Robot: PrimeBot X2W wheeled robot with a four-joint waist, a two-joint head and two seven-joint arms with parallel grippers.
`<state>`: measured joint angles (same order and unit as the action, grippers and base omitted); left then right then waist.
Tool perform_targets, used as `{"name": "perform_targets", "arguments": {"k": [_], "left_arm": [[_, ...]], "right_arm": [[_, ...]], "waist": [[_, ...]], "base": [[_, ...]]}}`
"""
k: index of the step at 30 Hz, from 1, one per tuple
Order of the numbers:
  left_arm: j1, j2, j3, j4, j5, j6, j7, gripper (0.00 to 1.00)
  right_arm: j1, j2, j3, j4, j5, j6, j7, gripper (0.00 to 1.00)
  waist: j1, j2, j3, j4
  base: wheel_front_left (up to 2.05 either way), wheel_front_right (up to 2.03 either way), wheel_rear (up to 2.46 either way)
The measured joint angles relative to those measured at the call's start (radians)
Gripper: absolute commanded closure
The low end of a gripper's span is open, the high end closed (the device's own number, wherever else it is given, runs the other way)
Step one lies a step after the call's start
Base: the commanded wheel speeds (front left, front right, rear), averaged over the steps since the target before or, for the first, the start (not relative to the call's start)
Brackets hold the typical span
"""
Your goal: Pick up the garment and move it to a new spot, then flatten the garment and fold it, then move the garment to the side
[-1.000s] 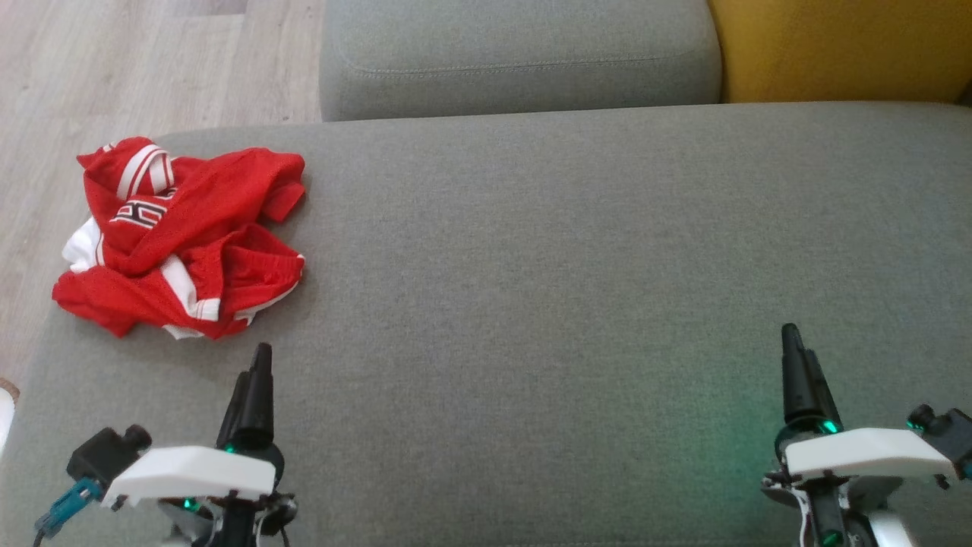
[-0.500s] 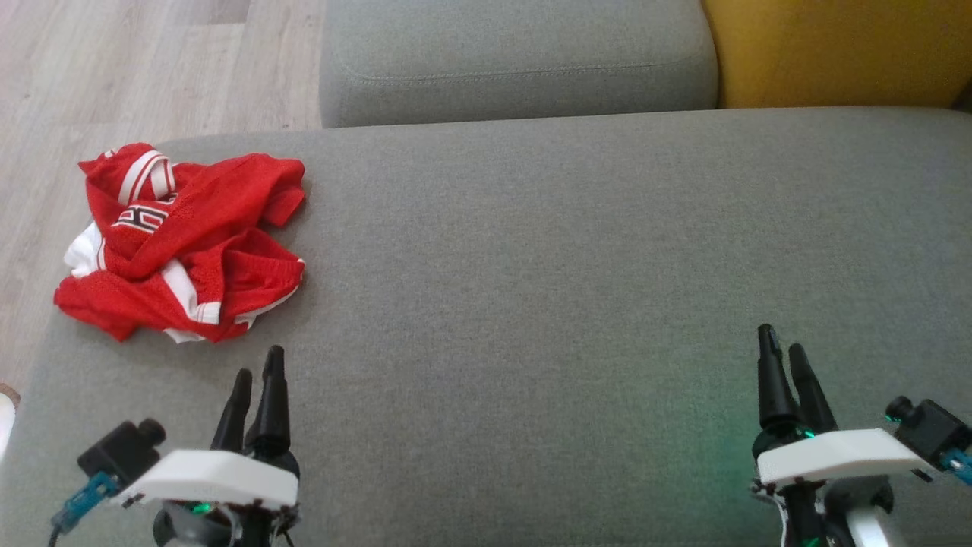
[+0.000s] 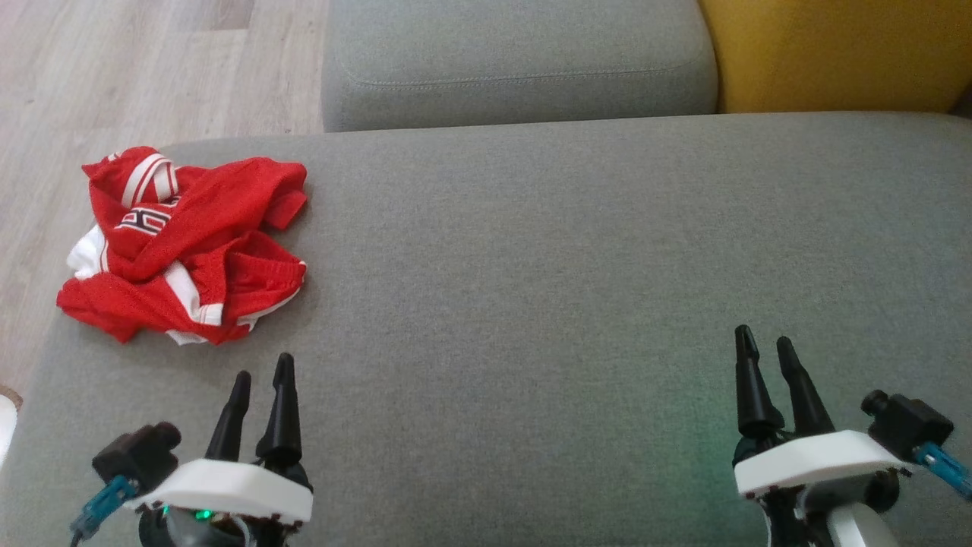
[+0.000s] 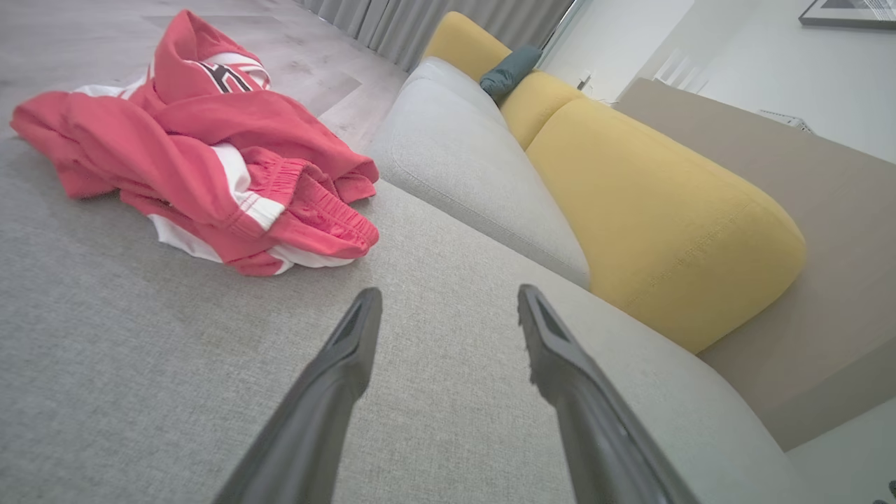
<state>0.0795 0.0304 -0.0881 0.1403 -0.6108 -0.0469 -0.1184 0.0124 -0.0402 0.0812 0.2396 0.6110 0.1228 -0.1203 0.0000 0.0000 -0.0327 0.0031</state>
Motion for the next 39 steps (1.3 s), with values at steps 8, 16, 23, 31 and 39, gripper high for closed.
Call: {"name": "perform_targets", "arguments": {"k": [8, 16, 23, 31, 39], "left_arm": [[0.002, 0.002, -0.015, 0.0, 0.099, 0.003, -0.025, 0.0], [0.004, 0.002, -0.028, 0.009, 0.194, 0.012, -0.049, 0.0], [0.009, 0.003, -0.031, 0.01, 0.276, 0.013, -0.069, 0.0], [0.021, 0.005, -0.035, -0.003, 0.365, 0.021, -0.088, 0.0], [0.022, 0.008, -0.037, -0.011, 0.443, 0.022, -0.117, 0.0]], "right_arm": [[0.0, 0.0, 0.01, -0.001, -0.101, 0.0, -0.022, 0.0], [0.0, 0.0, 0.016, -0.001, -0.204, 0.0, -0.045, 0.0], [0.0, -0.001, 0.019, -0.001, -0.291, 0.0, -0.066, 0.0], [0.0, -0.001, 0.02, -0.005, -0.391, 0.0, -0.09, 0.0], [0.0, -0.001, 0.03, -0.009, -0.489, 0.0, -0.11, 0.0]], "waist": [[0.0, 0.0, -0.001, 0.0], [0.0, 0.0, 0.001, 0.001], [0.0, 0.0, 0.001, 0.004], [0.0, 0.0, -0.001, 0.006], [0.0, 0.0, -0.002, 0.007]], "base": [[0.0, 0.0, 0.0], [0.0, 0.0, 0.0], [0.0, 0.0, 0.0], [0.0, 0.0, 0.0], [0.0, 0.0, 0.0]]}}
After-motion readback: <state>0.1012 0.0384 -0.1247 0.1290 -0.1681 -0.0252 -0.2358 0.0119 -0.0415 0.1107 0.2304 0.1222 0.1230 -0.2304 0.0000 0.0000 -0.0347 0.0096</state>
